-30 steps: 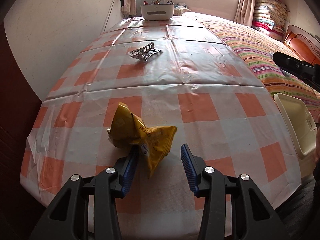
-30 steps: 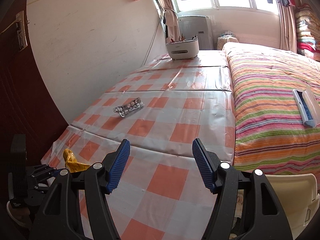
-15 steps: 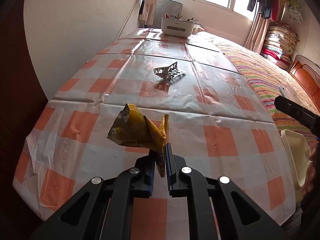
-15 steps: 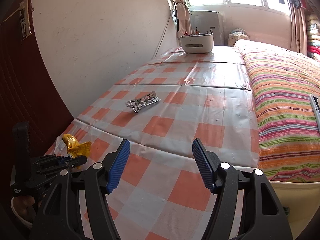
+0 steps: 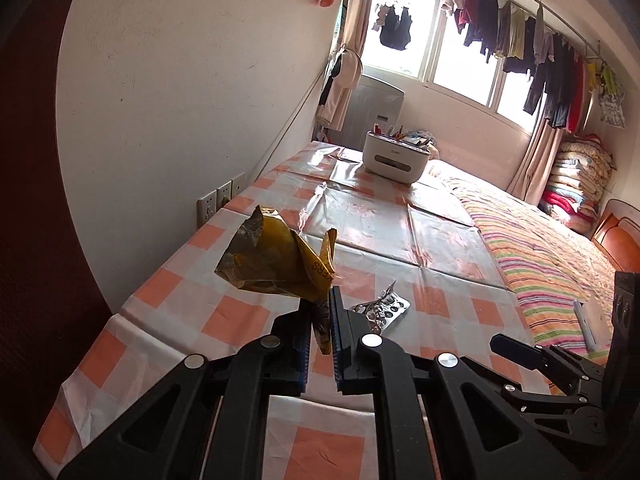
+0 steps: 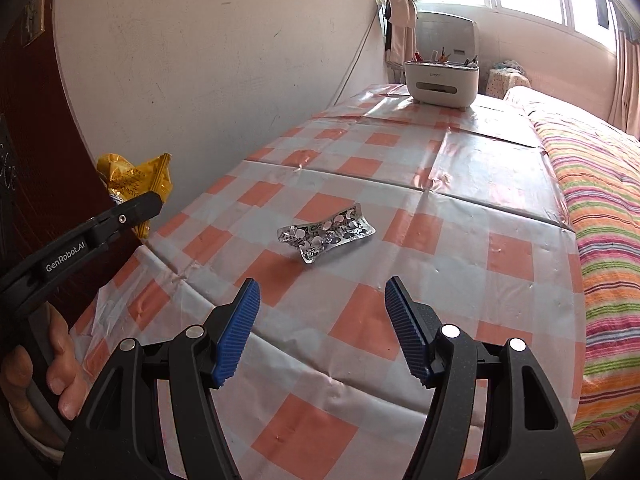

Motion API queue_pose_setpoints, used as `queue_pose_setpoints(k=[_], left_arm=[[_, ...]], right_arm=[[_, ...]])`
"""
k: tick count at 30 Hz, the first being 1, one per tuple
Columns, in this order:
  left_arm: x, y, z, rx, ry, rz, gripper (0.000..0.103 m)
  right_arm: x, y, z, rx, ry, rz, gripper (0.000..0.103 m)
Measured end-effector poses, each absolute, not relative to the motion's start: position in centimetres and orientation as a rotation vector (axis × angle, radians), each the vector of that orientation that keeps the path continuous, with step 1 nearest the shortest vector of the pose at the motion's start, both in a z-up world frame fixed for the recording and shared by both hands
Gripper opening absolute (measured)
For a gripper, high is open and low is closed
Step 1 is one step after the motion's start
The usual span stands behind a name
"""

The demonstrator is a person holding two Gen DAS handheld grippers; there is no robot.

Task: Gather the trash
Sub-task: 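Grasp the silver blister pack with the right gripper while the left gripper holds the wrapper, then carry the wrapper and blister pack toward the cream bin with both grippers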

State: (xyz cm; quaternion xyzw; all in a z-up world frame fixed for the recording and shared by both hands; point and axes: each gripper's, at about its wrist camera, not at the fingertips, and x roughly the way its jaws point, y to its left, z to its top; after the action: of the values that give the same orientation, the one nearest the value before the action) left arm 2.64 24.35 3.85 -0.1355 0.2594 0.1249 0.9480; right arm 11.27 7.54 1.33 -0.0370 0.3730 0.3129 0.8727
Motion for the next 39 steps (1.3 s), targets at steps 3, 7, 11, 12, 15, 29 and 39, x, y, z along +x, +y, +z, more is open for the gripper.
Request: queue_pose_setpoints(k=[3, 7, 11, 12, 15, 29, 39], left_arm=[[2.9, 25.7, 3.0, -0.332, 0.560, 0.257, 0.009], [2.5, 26.9, 3.2, -0.382, 0.558, 0.260, 0.009], [2.0, 27.1, 3.4, -0.397, 0.555, 0.241, 0.009], [1.8, 27.2, 3.4, -0.399, 0.553, 0.238, 0.009], [1.3, 27.6, 3.6, -0.419, 0.548, 0.225, 0.009], [0.2, 28.7, 3.6, -0.440, 0.568, 0.188, 0.009], [0.8, 25.5, 2.9, -0.364, 0.606, 0.114, 0.009]], right_arm=[[13.4, 9.6, 0.4, -0.041, 0.852, 0.595, 0.072], [16.0, 12.0, -1.2, 0.015, 0.933, 0.476, 0.072], [18.1, 13.2, -2.5, 0.093, 1.009, 0.360, 0.072], [18.4, 13.6, -2.6, 0.103, 1.013, 0.341, 0.072], [19.4, 14.9, -2.8, 0.122, 1.035, 0.286, 0.072], [20.5, 18.0, -3.8, -0.016, 1.017, 0.259, 0.030], [14.8, 12.4, -2.5, -0.069, 0.896, 0.400, 0.021]])
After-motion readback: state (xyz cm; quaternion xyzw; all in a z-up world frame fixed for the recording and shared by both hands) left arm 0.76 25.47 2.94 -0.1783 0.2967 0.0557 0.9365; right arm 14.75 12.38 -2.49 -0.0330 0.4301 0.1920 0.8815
